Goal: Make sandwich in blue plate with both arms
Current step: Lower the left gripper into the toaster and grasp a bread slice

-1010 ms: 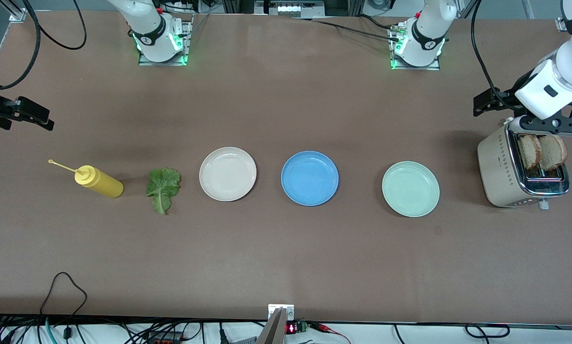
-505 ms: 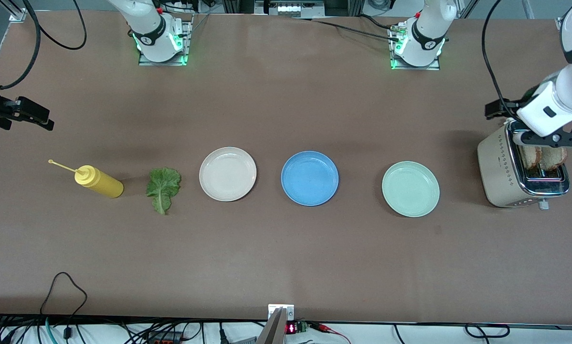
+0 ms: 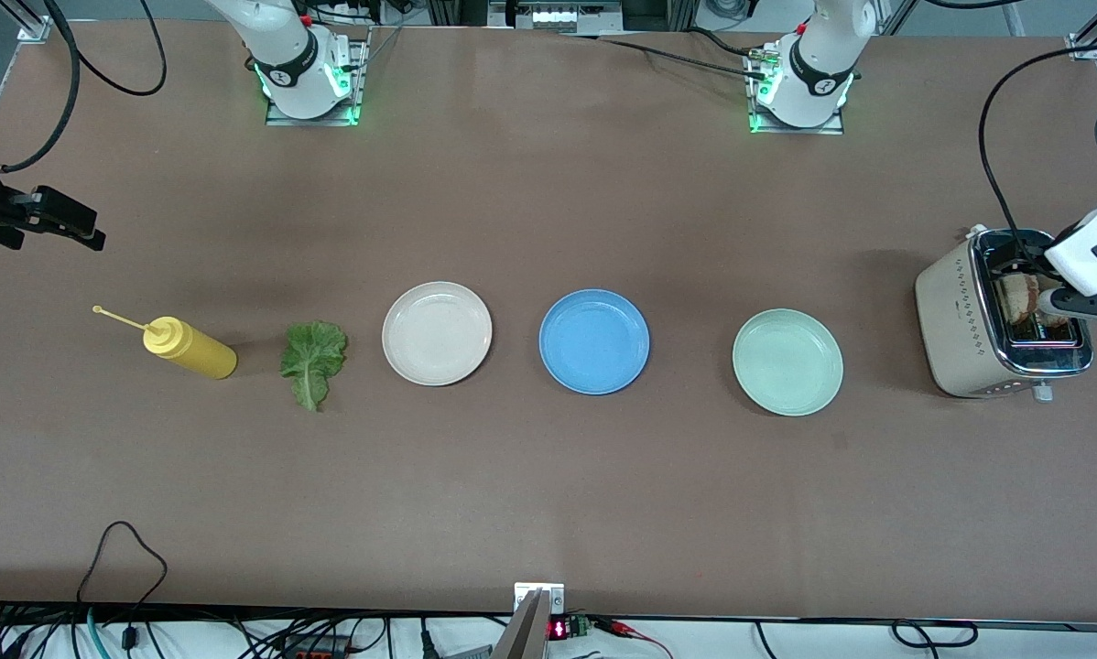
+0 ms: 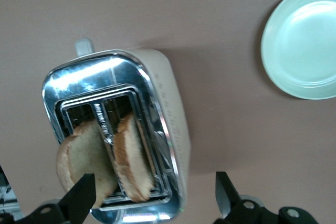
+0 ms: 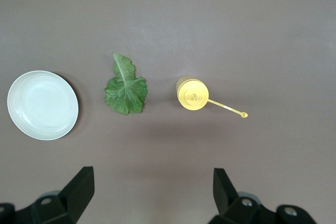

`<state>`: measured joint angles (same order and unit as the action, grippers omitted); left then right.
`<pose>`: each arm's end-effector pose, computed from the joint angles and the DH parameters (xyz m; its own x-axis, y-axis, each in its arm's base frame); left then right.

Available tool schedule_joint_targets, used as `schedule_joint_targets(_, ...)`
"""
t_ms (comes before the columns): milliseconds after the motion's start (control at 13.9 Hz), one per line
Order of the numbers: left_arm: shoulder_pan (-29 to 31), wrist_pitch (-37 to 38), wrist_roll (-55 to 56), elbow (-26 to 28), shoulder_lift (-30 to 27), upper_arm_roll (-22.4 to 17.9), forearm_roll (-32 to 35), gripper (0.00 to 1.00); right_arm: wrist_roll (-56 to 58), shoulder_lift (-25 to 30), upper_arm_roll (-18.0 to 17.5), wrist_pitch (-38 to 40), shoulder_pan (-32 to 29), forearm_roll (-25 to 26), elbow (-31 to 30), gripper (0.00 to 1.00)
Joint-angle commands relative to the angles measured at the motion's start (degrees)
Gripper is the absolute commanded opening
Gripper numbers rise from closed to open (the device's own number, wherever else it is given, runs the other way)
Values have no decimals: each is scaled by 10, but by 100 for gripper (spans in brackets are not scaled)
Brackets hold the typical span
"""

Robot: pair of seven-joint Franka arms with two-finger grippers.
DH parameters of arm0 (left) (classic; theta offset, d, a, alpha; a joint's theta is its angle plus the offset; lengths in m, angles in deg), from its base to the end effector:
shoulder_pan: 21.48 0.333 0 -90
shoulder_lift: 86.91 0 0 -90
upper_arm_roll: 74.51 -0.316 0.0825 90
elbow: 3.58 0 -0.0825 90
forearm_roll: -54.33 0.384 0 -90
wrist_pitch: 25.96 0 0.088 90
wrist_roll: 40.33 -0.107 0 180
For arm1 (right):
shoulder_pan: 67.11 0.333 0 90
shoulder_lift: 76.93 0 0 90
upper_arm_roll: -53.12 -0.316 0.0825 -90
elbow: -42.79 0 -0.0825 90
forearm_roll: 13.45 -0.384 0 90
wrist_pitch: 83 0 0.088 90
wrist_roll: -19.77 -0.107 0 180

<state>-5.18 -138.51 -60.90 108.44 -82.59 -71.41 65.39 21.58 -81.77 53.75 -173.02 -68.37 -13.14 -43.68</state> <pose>0.5501 0.1424 0.4340 0.9721 -0.1973 -0.1265 -0.2136 -0.9680 -0.1319 0.5799 -0.0194 0.6057 0.9997 -0.0014 -0.0227 -0.0012 -1.0000 0.0056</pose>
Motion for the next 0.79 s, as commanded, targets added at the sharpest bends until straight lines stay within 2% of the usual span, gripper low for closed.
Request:
schedule_joint_targets(0, 30, -38, -23, 45, -19, 8, 7, 100, 6, -8, -3, 4, 0, 0, 11, 100)
schedule_joint_targets(216, 56, -92, -32, 85, -18, 8, 7, 100, 5, -9, -3, 4, 0, -1, 11, 100)
schedule_joint_targets(289, 58, -110, -32, 98, -18, 8, 7, 93, 5, -8, -3, 3, 0, -1, 11, 100)
schedule_joint_targets(505, 59, -115, -18, 104, -10, 8, 6, 52, 5, -9, -3, 3, 0, -2, 11, 100)
schedule_joint_targets(649, 63, -115, -18, 103, -4, 7, 5, 30, 6, -9, -3, 4, 1, -2, 11, 100)
schedule_joint_targets(722, 71, -115, -16, 103, -1, 8, 5, 28, 6, -9, -3, 4, 1, -1, 11, 100)
